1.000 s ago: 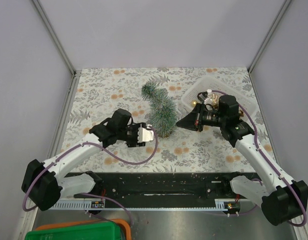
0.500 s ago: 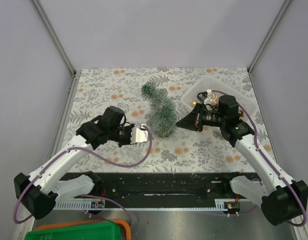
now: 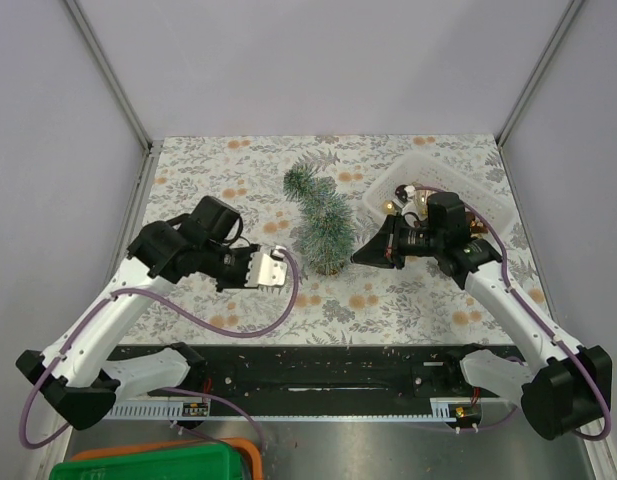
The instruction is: Decorate the small christmas tree
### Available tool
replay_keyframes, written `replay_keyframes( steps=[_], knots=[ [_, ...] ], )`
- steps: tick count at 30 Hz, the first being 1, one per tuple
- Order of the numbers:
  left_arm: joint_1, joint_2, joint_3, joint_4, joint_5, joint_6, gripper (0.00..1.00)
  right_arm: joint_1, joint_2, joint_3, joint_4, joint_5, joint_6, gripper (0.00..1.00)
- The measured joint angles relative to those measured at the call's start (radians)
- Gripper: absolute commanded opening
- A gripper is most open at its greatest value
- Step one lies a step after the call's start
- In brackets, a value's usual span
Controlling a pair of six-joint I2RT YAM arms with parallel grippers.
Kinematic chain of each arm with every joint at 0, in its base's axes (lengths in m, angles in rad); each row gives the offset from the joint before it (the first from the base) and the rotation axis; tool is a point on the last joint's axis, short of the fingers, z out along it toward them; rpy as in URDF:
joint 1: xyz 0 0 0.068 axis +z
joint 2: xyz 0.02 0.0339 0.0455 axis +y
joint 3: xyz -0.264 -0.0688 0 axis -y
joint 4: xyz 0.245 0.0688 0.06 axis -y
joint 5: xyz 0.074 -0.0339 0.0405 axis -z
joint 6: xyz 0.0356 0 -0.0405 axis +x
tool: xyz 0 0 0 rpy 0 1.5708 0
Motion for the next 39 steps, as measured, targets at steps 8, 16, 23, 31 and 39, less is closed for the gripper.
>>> replay_keyframes(
  steps=[8,16,23,31,39],
  knots=[
    [-0.003,-0.042,0.176,-0.012,-0.067,-0.003,0.0,0.005,0.013,0.021,-0.045,0.005,-0.046,0.0],
    [-0.01,-0.114,0.212,-0.002,-0.18,0.037,0.0,0.017,0.02,0.031,-0.031,-0.016,-0.049,0.0],
    [-0.003,-0.195,0.331,-0.061,-0.27,0.047,0.0,0.006,0.048,0.031,-0.051,0.023,-0.066,0.0],
    [-0.002,-0.318,0.181,-0.057,-0.299,-0.014,0.0,0.002,0.065,0.031,-0.05,0.043,-0.073,0.1],
    [-0.002,-0.385,-0.106,0.066,-0.399,-0.121,0.0,0.002,0.059,0.032,-0.088,0.084,-0.116,0.41]
  ],
)
